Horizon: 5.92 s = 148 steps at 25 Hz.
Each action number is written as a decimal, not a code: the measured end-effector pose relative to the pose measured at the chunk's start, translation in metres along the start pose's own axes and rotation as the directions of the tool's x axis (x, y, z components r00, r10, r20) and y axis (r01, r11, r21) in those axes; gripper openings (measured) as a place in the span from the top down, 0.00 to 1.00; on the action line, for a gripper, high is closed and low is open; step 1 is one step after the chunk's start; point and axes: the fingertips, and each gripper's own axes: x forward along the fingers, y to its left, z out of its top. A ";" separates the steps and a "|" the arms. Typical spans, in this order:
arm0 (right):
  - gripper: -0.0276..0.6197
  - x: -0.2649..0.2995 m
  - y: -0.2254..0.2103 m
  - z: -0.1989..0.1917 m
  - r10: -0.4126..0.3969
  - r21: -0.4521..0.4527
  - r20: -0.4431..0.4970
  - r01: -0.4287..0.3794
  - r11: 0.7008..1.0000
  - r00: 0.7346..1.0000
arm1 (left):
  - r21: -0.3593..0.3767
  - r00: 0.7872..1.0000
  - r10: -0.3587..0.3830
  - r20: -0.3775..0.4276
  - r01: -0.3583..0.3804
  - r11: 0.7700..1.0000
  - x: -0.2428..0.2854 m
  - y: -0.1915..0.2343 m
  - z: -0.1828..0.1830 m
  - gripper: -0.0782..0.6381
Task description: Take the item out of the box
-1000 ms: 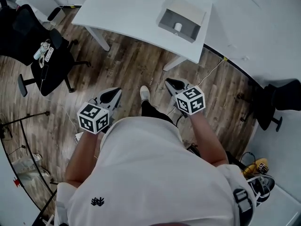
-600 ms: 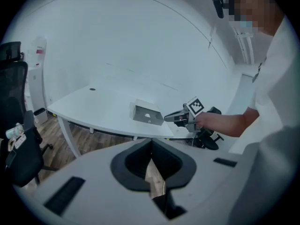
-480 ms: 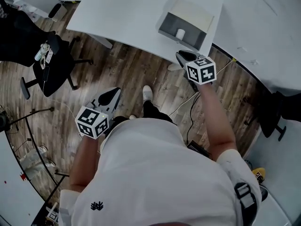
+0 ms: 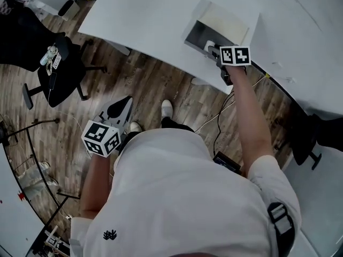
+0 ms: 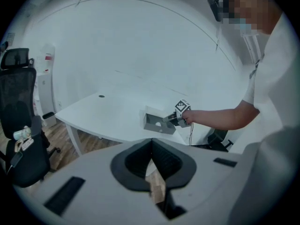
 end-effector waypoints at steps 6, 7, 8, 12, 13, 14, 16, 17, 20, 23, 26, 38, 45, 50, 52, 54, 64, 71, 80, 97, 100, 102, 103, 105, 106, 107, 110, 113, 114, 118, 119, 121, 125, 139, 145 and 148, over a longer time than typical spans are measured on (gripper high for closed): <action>0.64 0.032 -0.028 -0.007 -0.019 0.115 -0.099 0.031 0.993 0.995 | -0.038 0.998 0.061 0.003 -0.061 0.997 -0.010 0.025 -0.004 0.88; 0.61 0.037 -0.030 -0.010 -0.011 0.145 -0.112 0.027 0.989 0.994 | -0.042 0.998 0.065 0.002 -0.065 0.997 -0.010 0.027 -0.004 0.88; 0.59 0.042 -0.032 -0.011 -0.003 0.172 -0.123 0.024 0.985 0.992 | -0.043 0.998 0.068 0.000 -0.068 0.997 -0.010 0.029 -0.004 0.88; 0.57 0.055 -0.039 -0.014 -0.019 0.211 -0.157 0.053 0.976 0.987 | -0.031 0.997 0.078 0.002 -0.078 0.997 -0.009 0.032 0.000 0.88; 0.57 0.057 -0.040 -0.014 -0.032 0.200 -0.170 0.067 0.977 0.985 | -0.029 0.997 0.081 0.005 -0.081 0.996 -0.009 0.034 0.001 0.88; 0.57 0.059 -0.041 -0.014 -0.046 0.186 -0.185 0.081 0.979 0.982 | -0.028 0.996 0.085 0.007 -0.085 0.996 -0.009 0.035 0.003 0.88; 0.57 0.064 -0.043 -0.016 -0.068 0.163 -0.207 0.103 0.981 0.976 | -0.032 0.996 0.093 0.010 -0.093 0.995 -0.011 0.038 0.004 0.88; 0.57 0.067 -0.044 -0.018 -0.076 0.156 -0.216 0.111 0.981 0.973 | -0.033 0.995 0.097 0.010 -0.097 0.995 -0.012 0.040 0.004 0.88; 0.61 0.070 -0.046 -0.020 -0.095 0.136 -0.229 0.128 0.982 0.969 | -0.036 0.994 0.109 0.013 -0.108 0.993 -0.014 0.044 0.006 0.88; 0.63 0.070 -0.046 -0.019 -0.109 0.113 -0.225 0.137 0.984 0.968 | -0.044 0.993 0.117 0.016 -0.116 0.992 -0.018 0.048 0.006 0.88; 0.65 0.068 -0.045 -0.015 -0.116 0.093 -0.205 0.137 0.986 0.972 | -0.050 0.993 0.117 0.017 -0.116 0.992 -0.020 0.050 0.003 0.88; 0.67 0.021 -0.019 0.021 -0.225 0.025 0.006 0.225 0.974 0.974 | -0.045 0.996 0.081 0.041 -0.080 0.996 -0.045 0.060 -0.008 0.88; 0.68 -0.018 0.025 0.023 -0.241 -0.024 0.096 0.244 0.969 0.966 | 0.030 0.999 0.036 0.034 -0.037 0.999 -0.065 0.059 -0.011 0.88; 0.68 -0.046 0.067 0.005 -0.221 -0.022 0.132 0.226 0.974 0.966 | 0.033 0.998 -0.017 0.052 0.015 0.999 -0.084 0.057 -0.014 0.88; 0.68 -0.055 0.084 -0.004 -0.199 0.011 0.145 0.199 0.980 0.969 | 0.052 0.998 -0.024 0.052 0.021 0.998 -0.091 0.059 -0.017 0.88; 0.68 -0.064 0.101 -0.014 -0.183 0.039 0.156 0.179 0.983 0.971 | 0.064 0.998 -0.035 0.050 0.032 0.997 -0.099 0.060 -0.020 0.88; 0.68 -0.092 0.176 -0.060 -0.171 0.047 0.187 0.165 0.985 0.967 | 0.079 0.993 -0.105 0.046 0.101 0.992 -0.134 0.062 -0.044 0.88; 0.68 -0.104 0.235 -0.085 -0.118 0.051 0.236 0.109 0.993 0.965 | 0.057 0.990 -0.128 0.057 0.125 0.991 -0.152 0.068 -0.057 0.88; 0.68 -0.117 0.304 -0.122 -0.068 0.026 0.262 0.063 0.998 0.963 | 0.050 0.987 -0.149 0.053 0.146 0.988 -0.171 0.077 -0.073 0.88; 0.68 -0.130 0.384 -0.174 -0.023 -0.038 0.245 0.034 0.999 0.969 | 0.047 0.984 -0.176 0.036 0.174 0.984 -0.200 0.080 -0.106 0.88; 0.68 -0.132 0.392 -0.176 -0.019 -0.047 0.244 0.031 0.998 0.970 | 0.046 0.983 -0.179 0.030 0.177 0.983 -0.203 0.080 -0.111 0.88; 0.68 -0.133 0.397 -0.177 -0.012 -0.044 0.244 0.023 0.999 0.970 | 0.044 0.983 -0.180 0.029 0.179 0.983 -0.205 0.080 -0.113 0.88; 0.68 -0.133 0.399 -0.178 -0.008 -0.041 0.245 0.018 0.999 0.970 | 0.042 0.983 -0.180 0.031 0.179 0.983 -0.206 0.080 -0.114 0.88; 0.68 -0.134 0.402 -0.179 -0.004 -0.045 0.244 0.015 0.999 0.970 | 0.036 0.983 -0.178 0.036 0.177 0.984 -0.208 0.079 -0.116 0.88; 0.68 -0.134 0.403 -0.180 -0.003 -0.050 0.243 0.016 0.999 0.970 | 0.034 0.984 -0.177 0.038 0.176 0.984 -0.209 0.079 -0.117 0.88; 0.68 -0.135 0.404 -0.180 -0.001 -0.054 0.243 0.015 0.998 0.970 | 0.032 0.984 -0.176 0.040 0.174 0.984 -0.210 0.079 -0.118 0.88; 0.68 -0.136 0.406 -0.182 0.000 -0.059 0.242 0.015 0.998 0.970 | 0.029 0.984 -0.175 0.039 0.174 0.984 -0.213 0.078 -0.122 0.88; 0.68 -0.138 0.407 -0.185 0.001 -0.058 0.242 0.014 0.998 0.970 | 0.027 0.984 -0.176 0.039 0.175 0.984 -0.214 0.075 -0.124 0.88; 0.68 -0.138 0.408 -0.185 0.001 -0.059 0.241 0.013 0.998 0.970 | 0.026 0.984 -0.175 0.039 0.174 0.984 -0.214 0.075 -0.125 0.88; 0.68 -0.139 0.409 -0.185 0.003 -0.061 0.243 0.012 0.998 0.970 | 0.023 0.984 -0.173 0.039 0.172 0.985 -0.213 0.075 -0.126 0.88; 0.68 -0.139 0.410 -0.184 0.004 -0.062 0.243 0.012 0.998 0.970 | 0.022 0.984 -0.172 0.038 0.171 0.985 -0.213 0.075 -0.126 0.88; 0.68 -0.140 0.411 -0.184 0.005 -0.064 0.244 0.011 0.998 0.970 | 0.020 0.984 -0.172 0.034 0.172 0.985 -0.213 0.075 -0.127 0.88; 0.68 -0.141 0.409 -0.183 0.002 -0.069 0.245 0.016 0.998 0.970 | 0.020 0.985 -0.171 0.030 0.170 0.985 -0.213 0.075 -0.126 0.88; 0.68 -0.138 0.396 -0.176 0.005 -0.085 0.244 0.016 0.996 0.970 | 0.006 0.989 -0.150 0.016 0.150 0.989 -0.205 0.074 -0.125 0.88; 0.68 -0.140 0.378 -0.169 0.005 -0.080 0.247 0.015 0.997 0.969 | 0.012 0.988 -0.153 0.010 0.153 0.988 -0.190 0.067 -0.115 0.88; 0.68 -0.140 0.364 -0.165 0.003 -0.072 0.247 0.015 0.997 0.969 | 0.012 0.988 -0.152 0.001 0.152 0.988 -0.179 0.064 -0.111 0.88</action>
